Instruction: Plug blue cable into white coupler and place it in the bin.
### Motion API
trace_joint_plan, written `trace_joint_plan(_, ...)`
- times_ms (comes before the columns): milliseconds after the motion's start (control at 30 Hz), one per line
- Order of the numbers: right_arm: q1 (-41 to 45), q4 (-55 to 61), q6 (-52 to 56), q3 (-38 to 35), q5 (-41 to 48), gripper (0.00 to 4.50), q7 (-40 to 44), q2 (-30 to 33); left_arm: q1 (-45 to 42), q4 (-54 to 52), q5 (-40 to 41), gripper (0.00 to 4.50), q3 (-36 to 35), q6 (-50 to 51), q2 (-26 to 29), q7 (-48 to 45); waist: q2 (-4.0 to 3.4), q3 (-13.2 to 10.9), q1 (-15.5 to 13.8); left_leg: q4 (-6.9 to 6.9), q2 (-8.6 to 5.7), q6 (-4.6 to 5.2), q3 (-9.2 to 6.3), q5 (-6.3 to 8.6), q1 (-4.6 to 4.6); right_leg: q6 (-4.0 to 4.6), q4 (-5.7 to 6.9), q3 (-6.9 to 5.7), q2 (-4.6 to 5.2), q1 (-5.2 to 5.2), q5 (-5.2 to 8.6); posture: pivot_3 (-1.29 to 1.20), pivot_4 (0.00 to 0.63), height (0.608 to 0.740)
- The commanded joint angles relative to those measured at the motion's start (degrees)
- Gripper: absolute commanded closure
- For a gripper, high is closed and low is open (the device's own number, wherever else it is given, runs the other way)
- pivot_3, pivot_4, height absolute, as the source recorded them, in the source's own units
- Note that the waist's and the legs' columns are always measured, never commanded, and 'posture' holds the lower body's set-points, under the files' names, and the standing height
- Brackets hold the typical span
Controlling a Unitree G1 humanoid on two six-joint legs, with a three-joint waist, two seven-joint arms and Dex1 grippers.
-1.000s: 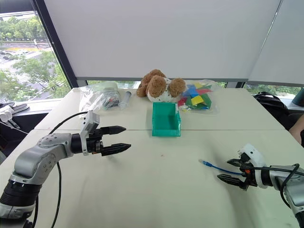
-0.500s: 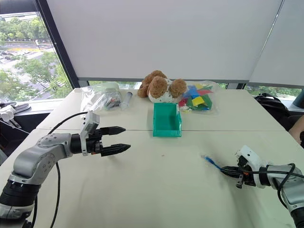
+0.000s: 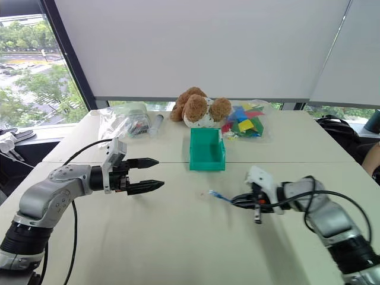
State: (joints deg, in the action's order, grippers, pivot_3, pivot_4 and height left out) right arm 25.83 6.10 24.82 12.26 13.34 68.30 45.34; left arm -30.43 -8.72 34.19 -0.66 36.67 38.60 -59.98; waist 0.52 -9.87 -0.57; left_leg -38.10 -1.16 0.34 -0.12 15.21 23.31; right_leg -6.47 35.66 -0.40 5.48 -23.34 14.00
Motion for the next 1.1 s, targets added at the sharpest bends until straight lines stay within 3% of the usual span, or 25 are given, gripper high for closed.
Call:
trace_joint_plan(33, 4.4, -0.5, 1.4, 5.6, -2.1, 4.42, 1.5, -3.3, -1.7, -0.6, -0.3, 0.00, 0.1, -1.2, 0.1, -0.7, 0.00, 0.0, -0.1, 0.00, -0.01, 0.00, 0.00, 0.00, 0.02, 0.00, 0.00, 0.00, 0.01, -0.02, 0.00, 0.00, 0.150, 0.740)
trace_joint_plan(267, 10.0, -10.9, -1.5, 13.1, -8.6, 4.42, 1.4, -9.1, -0.1, -2.1, -1.4, 0.00, 1.5, -1.8, 0.6, -2.1, 0.01, 0.0, 0.0, -0.01, -0.06, -0.01, 0.00, 0.00, 0.04, -0.01, 0.02, -0.01, 0.01, -0.04, -0.01, 0.00, 0.150, 0.740)
trace_joint_plan(367, 10.9, -12.3, -1.9, 13.2, -9.4, 3.69, 1.5, -10.0, 0.6, -1.1, -2.7, 0.00, 3.2, -4.0, 0.1, -3.5, 0.01, 0.0, 0.2, -0.01, -0.04, -0.02, 0.00, -0.01, 0.01, -0.03, 0.11, -0.01, 0.00, -0.05, -0.02, 0.00, 0.150, 0.740)
trace_joint_plan(600, 8.1, -0.9, 1.8, 6.4, -6.5, 0.09, 0.6, -5.4, -1.6, 10.7, -11.8, 0.00, 12.2, -18.1, -3.4, -11.9, 0.00, 0.0, -0.2, -0.02, -0.05, -0.08, 0.01, -0.05, 0.00, -0.03, 0.31, -0.01, 0.00, -0.13, -0.01, 0.00, 0.150, 0.740)
trace_joint_plan(833, -2.4, 16.7, 11.7, -3.9, -1.4, 0.03, -3.4, 1.8, -5.7, 28.8, -22.8, 0.00, 19.9, -37.0, -7.8, -18.8, 0.02, 0.0, -0.1, -0.02, -0.06, -0.04, 0.00, -0.03, 0.06, -0.01, 0.22, -0.02, 0.02, -0.14, 0.00, 0.00, 0.150, 0.740)
trace_joint_plan(1100, -8.3, 25.7, 18.2, -7.6, 1.3, 0.03, -9.3, 2.9, -8.6, 40.6, -26.7, 0.00, 20.1, -44.1, -11.2, -21.0, 0.03, 0.0, -0.1, -0.02, -0.01, -0.03, 0.01, -0.02, 0.07, 0.00, 0.27, -0.02, 0.04, -0.21, 0.00, 0.00, 0.150, 0.740)
